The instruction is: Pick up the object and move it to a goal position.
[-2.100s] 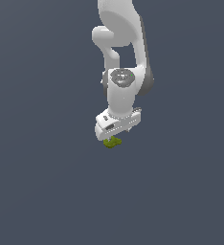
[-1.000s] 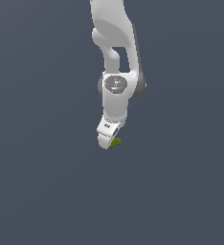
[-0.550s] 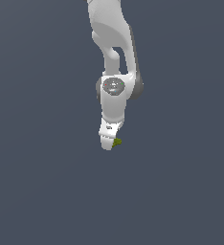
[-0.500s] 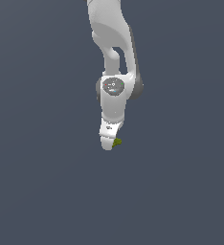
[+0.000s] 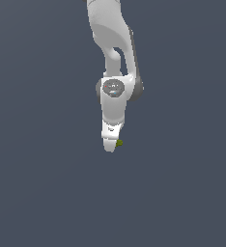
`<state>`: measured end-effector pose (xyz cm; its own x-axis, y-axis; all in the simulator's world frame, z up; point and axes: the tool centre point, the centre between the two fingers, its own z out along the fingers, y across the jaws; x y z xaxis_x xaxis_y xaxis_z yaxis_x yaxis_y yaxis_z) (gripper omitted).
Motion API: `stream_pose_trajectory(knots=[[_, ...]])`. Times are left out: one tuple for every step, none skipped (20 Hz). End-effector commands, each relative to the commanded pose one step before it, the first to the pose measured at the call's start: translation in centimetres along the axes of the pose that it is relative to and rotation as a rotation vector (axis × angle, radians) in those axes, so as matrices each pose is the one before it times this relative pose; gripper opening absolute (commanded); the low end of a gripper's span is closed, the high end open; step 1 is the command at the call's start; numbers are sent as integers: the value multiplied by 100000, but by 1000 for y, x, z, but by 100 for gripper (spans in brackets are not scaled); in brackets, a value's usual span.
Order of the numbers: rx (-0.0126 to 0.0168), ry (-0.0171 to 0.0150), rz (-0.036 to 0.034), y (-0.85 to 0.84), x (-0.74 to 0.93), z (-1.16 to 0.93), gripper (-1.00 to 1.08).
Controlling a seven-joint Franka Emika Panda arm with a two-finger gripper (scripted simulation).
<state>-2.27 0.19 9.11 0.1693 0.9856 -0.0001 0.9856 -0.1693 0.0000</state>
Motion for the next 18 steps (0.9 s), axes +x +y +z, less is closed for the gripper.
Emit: stream_pose_trajectory(knots=[[-6,12,-731,-8,-8,21,100],[7,-9,442,4,3,-10,100],[0,0,0,-1,-2,37,100],[0,0,0,-2,-7,112,100],[0,0,0,-4,-12,186,100],[3,0,-69,-13,24,261,100],[0,0,0,-9,-21,332,100],[3,1,-69,-18,14,406,100],[4,2,-69,-21,10,476,100],[4,3,-69,-23,6,543,100],[3,3,-69,-22,3,584,100],[0,0,0,-9,-31,520,100],[2,2,-98,-10,32,444,100],[0,0,0,9,-18,366,100],[0,0,0,17,-12,290,100],[0,0,0,23,-6,217,100],[0,0,0,24,-2,148,100],[0,0,0,19,0,85,100]])
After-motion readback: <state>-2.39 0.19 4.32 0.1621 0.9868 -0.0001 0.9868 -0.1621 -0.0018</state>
